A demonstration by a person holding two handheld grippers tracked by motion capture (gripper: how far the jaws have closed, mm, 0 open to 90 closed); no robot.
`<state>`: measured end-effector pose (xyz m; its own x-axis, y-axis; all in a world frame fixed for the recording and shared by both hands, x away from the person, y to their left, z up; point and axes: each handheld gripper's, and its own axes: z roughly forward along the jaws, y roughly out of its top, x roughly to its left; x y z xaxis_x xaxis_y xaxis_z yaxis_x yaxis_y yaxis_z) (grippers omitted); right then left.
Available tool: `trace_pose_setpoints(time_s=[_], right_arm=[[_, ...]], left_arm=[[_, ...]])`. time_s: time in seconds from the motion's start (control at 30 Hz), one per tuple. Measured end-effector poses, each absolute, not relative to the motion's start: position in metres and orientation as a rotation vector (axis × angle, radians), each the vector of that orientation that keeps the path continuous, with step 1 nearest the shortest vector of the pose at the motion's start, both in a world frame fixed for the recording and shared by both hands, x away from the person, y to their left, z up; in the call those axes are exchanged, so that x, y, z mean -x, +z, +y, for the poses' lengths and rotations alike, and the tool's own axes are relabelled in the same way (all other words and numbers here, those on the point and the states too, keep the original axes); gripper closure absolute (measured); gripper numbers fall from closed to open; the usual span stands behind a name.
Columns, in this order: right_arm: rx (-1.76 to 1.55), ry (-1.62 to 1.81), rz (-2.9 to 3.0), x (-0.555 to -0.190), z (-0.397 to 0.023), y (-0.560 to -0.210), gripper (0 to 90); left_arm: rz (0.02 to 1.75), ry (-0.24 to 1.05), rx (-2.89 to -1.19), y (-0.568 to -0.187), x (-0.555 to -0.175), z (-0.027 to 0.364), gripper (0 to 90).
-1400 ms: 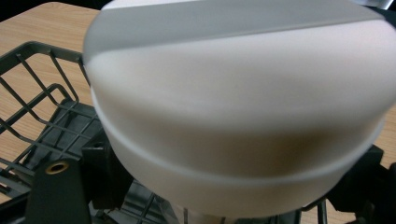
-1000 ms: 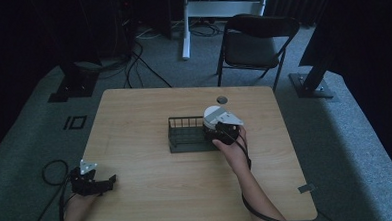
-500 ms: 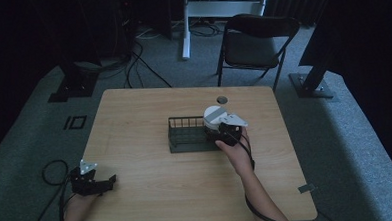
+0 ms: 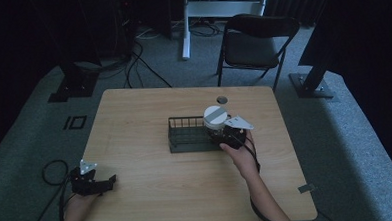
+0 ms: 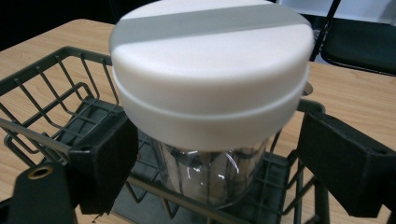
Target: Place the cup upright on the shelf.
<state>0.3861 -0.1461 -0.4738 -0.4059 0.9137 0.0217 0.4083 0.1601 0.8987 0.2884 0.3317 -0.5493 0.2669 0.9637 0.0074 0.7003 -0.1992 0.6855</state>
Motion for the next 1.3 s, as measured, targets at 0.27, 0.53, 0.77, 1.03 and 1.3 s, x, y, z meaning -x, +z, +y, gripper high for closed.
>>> trace_pose_setpoints(time_s=[0.27,0.53,0.77,1.03,1.3], right_arm=[[-1.260,1.212,1.896,-0.380,-0.155,-0.477,12.7],[-1.259,1.218,1.873,-0.371,-0.169,-0.472,12.6],[-1.261,1.224,1.870,-0.362,-0.179,-0.474,12.7],[-1.281,1.230,1.849,-0.354,-0.194,-0.478,12.7],[-1.295,1.206,1.852,-0.347,-0.209,-0.487,12.7]], left_arm=[[1.497,0.603,-1.974,-0.549,-0.288,0.332,0.2],[1.497,0.603,-1.974,-0.549,-0.288,0.332,0.2],[1.497,0.603,-1.974,-0.549,-0.288,0.332,0.2],[1.497,0.603,-1.974,-0.549,-0.288,0.332,0.2],[1.497,0.603,-1.974,-0.549,-0.288,0.332,0.2]])
